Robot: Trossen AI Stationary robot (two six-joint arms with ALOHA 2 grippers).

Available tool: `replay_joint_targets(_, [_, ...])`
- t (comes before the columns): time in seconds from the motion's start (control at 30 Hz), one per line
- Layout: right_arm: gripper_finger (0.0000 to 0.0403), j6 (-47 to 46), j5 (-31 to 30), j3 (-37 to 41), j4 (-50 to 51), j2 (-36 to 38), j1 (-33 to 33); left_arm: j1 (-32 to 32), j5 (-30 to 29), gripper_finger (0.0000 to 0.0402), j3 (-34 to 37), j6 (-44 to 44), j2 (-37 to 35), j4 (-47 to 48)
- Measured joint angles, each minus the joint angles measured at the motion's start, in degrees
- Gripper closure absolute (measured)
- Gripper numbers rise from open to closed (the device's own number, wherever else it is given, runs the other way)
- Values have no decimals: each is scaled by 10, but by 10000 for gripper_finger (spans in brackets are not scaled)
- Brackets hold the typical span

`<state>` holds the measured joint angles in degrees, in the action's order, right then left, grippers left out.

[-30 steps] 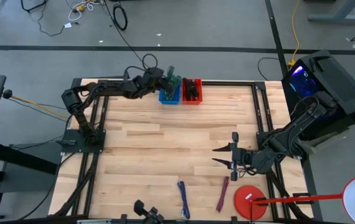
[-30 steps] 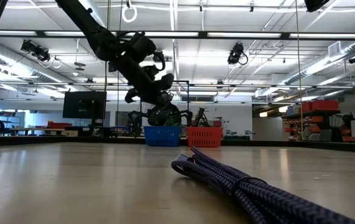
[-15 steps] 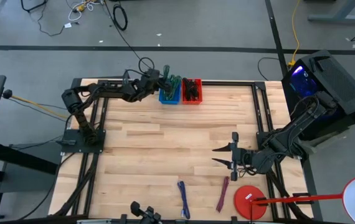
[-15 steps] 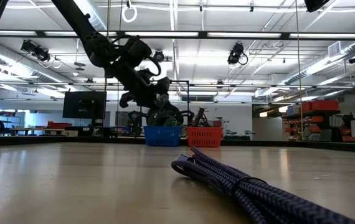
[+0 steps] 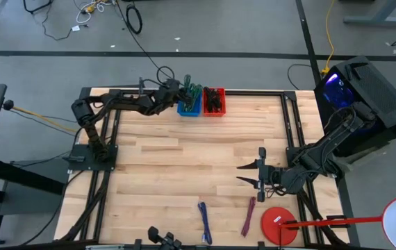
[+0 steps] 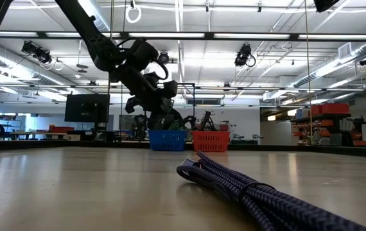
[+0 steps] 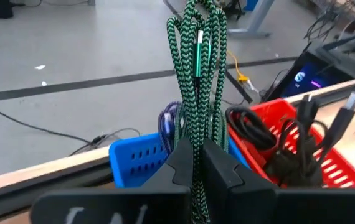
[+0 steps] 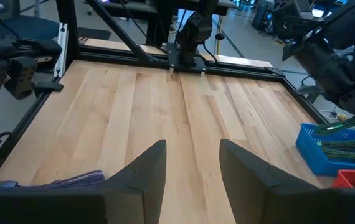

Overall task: Pick & Place USB Port
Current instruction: Put the green charger cable into the blue bin

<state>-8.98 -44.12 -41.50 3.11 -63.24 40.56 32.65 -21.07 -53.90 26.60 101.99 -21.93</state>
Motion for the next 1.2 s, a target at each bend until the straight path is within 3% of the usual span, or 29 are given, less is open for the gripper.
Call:
replay_joint_targets(0.9, [253, 2, 0, 0, 5, 0, 0, -4, 17, 386, 0, 1, 39, -11])
replay_joint_targets(1.2, [253, 1, 0, 0, 5, 0, 0, -5, 18, 332, 0, 27, 39, -10])
